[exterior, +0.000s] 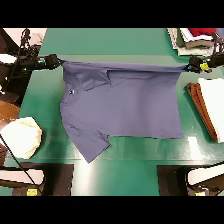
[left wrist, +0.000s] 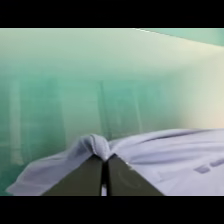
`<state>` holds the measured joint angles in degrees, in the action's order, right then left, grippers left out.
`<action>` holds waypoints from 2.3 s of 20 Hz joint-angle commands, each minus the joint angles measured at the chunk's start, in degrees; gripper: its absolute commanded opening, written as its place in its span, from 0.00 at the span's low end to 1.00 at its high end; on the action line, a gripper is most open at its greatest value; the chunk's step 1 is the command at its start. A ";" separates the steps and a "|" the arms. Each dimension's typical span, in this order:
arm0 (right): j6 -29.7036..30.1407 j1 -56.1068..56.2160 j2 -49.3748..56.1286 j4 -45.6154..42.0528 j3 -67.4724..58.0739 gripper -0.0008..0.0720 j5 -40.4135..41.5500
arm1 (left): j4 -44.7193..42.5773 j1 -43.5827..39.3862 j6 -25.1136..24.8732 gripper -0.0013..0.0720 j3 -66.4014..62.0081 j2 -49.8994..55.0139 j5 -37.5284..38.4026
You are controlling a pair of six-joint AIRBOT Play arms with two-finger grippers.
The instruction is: Fold the shirts.
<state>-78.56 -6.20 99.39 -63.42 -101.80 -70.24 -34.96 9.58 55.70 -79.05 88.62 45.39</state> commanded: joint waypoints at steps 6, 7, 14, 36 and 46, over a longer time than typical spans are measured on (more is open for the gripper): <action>-0.83 4.72 -3.96 -7.76 12.11 0.04 -1.92 | -23.08 0.04 7.30 0.05 2.67 0.42 15.02; -1.81 5.07 -5.18 -8.15 15.45 0.04 0.48 | -23.21 0.04 7.28 0.05 3.78 0.42 14.91; -3.48 5.90 -7.63 -5.92 27.19 0.04 5.79 | -23.54 0.04 7.30 0.05 8.61 0.55 11.37; 1.68 -1.75 -35.93 -4.90 46.12 0.55 -4.74 | -24.79 4.96 20.83 0.60 51.21 -34.84 30.42; 2.64 -1.31 -35.95 -0.57 46.07 0.55 -4.76 | -12.50 4.96 15.82 0.60 60.41 -34.75 20.90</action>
<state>-76.12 -7.53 63.53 -64.66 -55.72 -74.85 -49.34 14.52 72.49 -20.21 53.98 69.73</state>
